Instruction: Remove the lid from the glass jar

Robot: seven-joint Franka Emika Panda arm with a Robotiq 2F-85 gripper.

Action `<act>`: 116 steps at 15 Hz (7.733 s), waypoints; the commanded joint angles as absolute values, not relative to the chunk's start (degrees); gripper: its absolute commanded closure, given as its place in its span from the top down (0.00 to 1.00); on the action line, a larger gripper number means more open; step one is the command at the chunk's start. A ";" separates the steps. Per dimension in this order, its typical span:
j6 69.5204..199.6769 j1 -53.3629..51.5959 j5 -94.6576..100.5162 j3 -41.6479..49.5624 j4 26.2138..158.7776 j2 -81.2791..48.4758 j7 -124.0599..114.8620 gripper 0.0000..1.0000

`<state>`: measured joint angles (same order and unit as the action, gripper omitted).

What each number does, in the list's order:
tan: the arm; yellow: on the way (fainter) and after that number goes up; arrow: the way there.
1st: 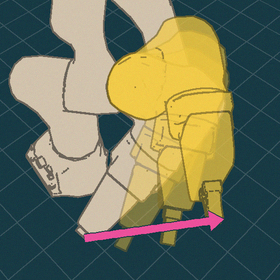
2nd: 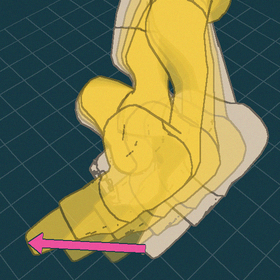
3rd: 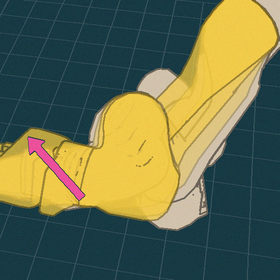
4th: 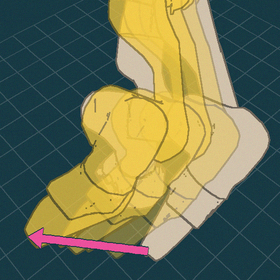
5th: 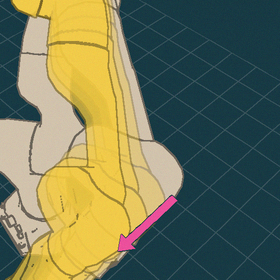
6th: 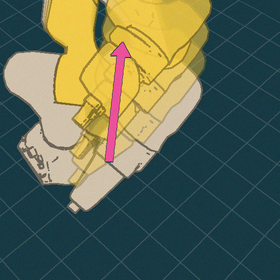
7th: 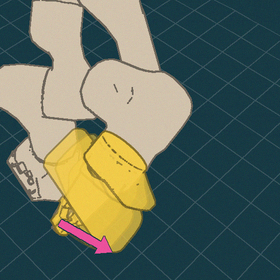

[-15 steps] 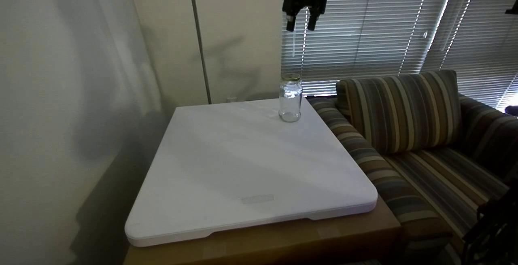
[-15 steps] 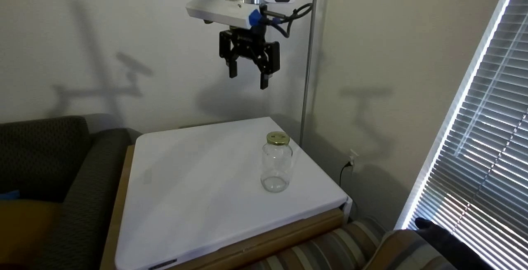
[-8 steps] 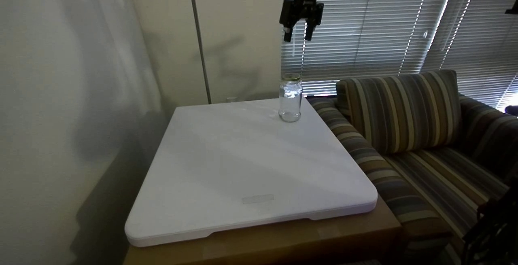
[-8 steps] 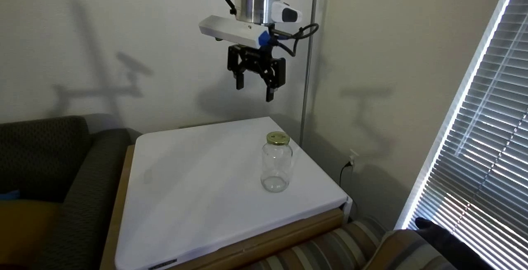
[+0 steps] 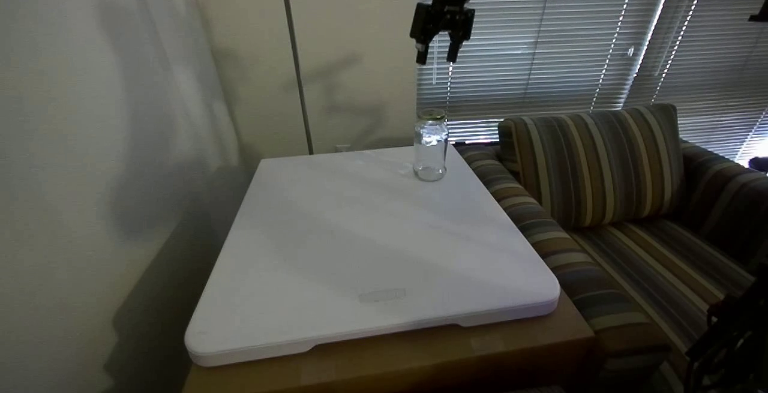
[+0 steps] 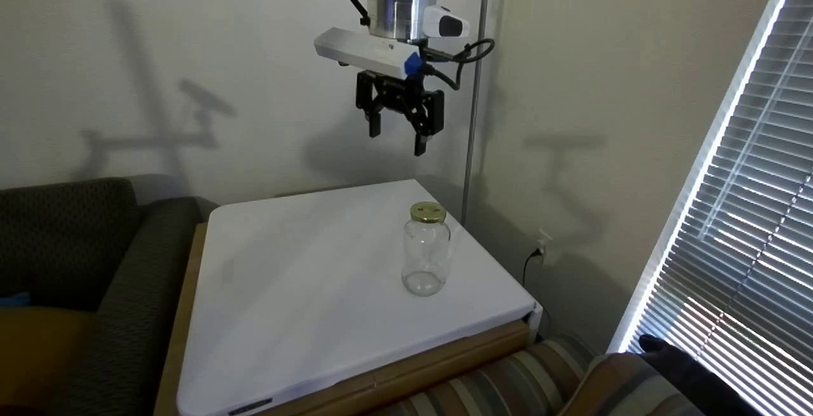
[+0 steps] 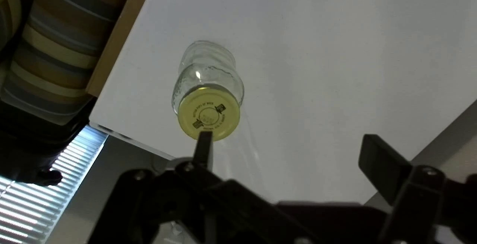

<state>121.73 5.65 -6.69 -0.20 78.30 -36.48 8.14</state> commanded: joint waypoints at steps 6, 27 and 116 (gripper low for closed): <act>121.66 5.54 -6.80 -1.40 74.71 -38.99 8.92 1.00; 110.28 7.50 -2.45 1.86 50.79 -58.52 6.33 1.00; 103.10 5.46 0.00 2.94 29.69 -74.06 0.05 0.55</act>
<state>103.35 5.44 -0.30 2.62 31.84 -72.79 0.25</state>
